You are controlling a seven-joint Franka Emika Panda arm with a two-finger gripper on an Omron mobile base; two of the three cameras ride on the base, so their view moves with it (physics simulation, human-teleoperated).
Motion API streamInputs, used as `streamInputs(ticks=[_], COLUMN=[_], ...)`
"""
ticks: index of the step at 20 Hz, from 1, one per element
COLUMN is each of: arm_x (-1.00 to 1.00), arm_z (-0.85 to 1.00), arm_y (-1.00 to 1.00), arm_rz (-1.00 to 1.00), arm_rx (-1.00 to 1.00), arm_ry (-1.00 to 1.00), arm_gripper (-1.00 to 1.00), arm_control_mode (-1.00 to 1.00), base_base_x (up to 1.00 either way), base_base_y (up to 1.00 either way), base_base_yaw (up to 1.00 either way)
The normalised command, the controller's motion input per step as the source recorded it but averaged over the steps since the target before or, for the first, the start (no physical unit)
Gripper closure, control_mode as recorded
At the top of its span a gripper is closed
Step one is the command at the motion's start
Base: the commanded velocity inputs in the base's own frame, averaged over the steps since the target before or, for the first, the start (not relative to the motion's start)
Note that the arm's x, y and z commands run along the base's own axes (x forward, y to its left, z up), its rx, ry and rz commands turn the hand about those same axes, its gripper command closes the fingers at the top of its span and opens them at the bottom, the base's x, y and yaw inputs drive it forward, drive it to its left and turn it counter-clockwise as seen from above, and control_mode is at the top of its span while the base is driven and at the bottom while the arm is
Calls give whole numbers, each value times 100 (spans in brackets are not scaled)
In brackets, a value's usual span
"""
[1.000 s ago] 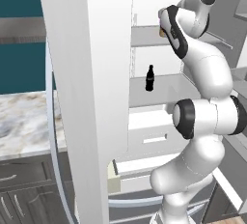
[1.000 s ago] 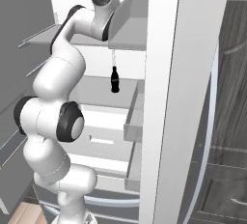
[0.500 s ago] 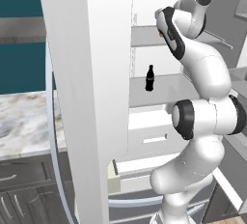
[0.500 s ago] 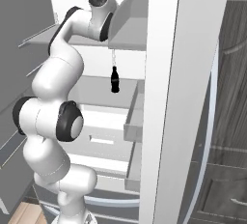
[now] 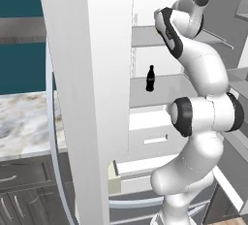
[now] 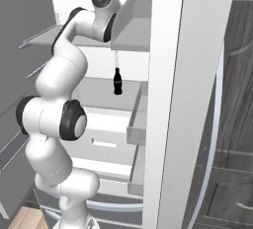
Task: Open the fridge, grab two sodas, and place both sodas inside the bowl with ice on the dining counter.
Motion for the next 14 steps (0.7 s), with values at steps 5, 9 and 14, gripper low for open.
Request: streamInputs(ticks=[5, 9, 14], arm_x=[16, 15, 17], arm_z=[-10, -12, -14], arm_y=[0, 0, 0], arm_rz=[0, 0, 0], arm_rx=[0, 0, 0], arm_ry=[0, 0, 0], arm_gripper=[-100, -100, -100], arm_control_mode=[-100, -100, -100], base_base_x=[0, 0, 0], base_base_y=[0, 0, 0], base_base_yaw=[0, 0, 0])
